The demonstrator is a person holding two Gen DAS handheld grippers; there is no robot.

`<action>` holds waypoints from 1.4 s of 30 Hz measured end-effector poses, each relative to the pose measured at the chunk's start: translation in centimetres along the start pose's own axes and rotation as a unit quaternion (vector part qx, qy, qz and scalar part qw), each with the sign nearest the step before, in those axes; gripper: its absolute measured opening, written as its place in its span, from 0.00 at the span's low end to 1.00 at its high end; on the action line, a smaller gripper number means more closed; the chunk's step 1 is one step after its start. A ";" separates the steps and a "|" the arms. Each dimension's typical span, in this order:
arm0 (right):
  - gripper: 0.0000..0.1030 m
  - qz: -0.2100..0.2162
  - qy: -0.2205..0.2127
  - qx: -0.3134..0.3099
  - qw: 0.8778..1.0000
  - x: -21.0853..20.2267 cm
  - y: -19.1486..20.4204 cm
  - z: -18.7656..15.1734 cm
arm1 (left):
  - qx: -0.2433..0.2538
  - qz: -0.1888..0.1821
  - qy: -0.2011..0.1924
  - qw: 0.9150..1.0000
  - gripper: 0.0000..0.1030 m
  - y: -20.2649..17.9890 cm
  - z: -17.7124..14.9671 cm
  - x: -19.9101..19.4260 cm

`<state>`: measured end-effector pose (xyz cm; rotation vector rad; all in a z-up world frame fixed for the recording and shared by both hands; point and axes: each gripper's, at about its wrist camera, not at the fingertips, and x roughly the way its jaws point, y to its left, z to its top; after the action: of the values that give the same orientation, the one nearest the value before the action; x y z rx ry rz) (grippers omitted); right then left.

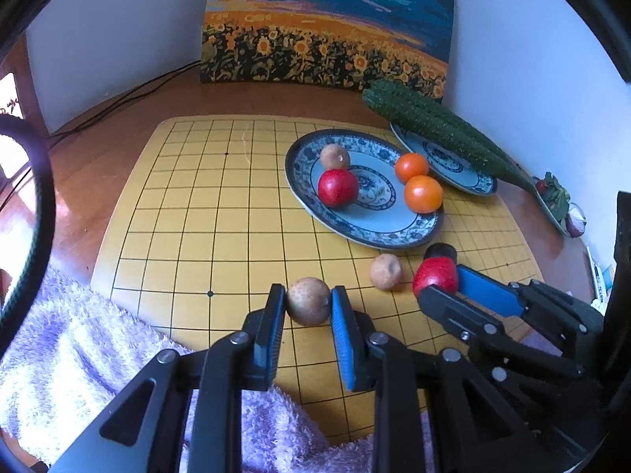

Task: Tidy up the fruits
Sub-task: 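Carry the potato with the left tool while the right tool grasps the red apple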

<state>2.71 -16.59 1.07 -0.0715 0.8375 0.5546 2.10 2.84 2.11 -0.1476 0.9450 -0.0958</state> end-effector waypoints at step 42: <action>0.32 -0.012 -0.022 0.001 1.000 0.0 -2.4 2.9 | 0.057 -0.001 0.000 0.998 0.24 -3.4 5.2 4.5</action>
<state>5.89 -17.86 2.70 -0.0662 0.7932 0.5314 8.84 -0.69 2.08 -0.0425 0.9367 -0.1516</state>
